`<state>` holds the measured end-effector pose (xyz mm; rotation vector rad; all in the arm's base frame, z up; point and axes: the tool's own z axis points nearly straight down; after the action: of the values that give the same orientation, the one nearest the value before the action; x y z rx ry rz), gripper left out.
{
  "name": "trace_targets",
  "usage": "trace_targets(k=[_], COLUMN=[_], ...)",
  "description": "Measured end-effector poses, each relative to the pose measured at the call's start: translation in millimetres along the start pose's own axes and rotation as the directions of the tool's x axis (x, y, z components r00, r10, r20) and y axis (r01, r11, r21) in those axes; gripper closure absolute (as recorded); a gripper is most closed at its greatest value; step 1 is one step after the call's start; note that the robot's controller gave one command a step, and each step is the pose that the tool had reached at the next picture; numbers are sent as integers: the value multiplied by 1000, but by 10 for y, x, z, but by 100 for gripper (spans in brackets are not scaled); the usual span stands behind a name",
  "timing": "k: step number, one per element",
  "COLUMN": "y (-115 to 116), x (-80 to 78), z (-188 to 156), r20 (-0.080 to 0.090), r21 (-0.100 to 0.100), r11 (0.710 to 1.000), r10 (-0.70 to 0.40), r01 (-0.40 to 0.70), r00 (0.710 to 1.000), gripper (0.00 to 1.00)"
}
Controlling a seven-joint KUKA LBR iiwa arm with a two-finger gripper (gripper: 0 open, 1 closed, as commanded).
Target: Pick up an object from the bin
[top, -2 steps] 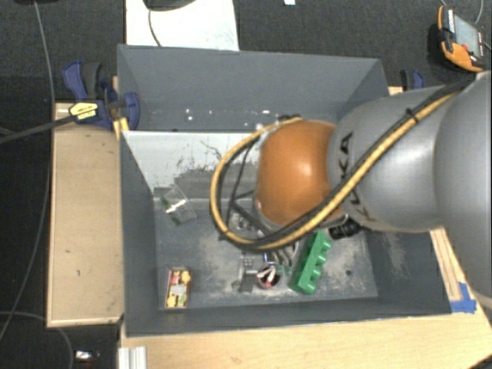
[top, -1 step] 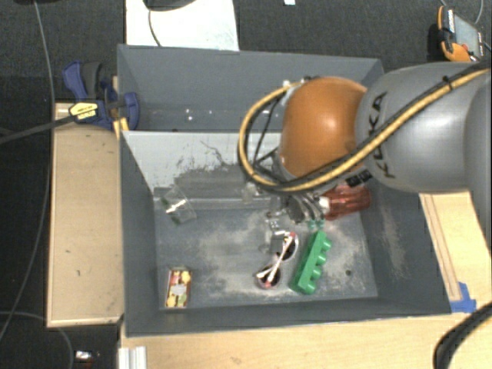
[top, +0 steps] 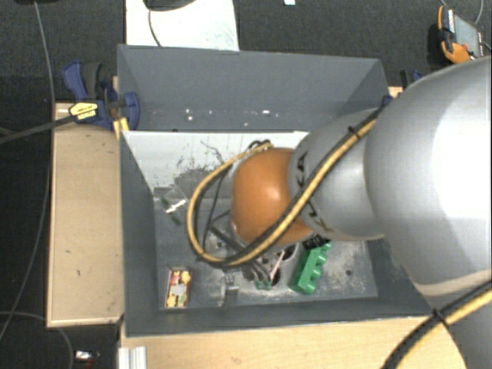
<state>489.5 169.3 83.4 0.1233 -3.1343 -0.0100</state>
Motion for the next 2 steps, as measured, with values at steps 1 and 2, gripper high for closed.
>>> trace_targets(k=[1,2], y=[-395,-647], x=[-347,-96], z=[-5,108], r20=[32,7], r21=[12,0], r11=[996,1000], r10=[-86,-23], r01=[86,23], r00=[996,1000], gripper=[0,0])
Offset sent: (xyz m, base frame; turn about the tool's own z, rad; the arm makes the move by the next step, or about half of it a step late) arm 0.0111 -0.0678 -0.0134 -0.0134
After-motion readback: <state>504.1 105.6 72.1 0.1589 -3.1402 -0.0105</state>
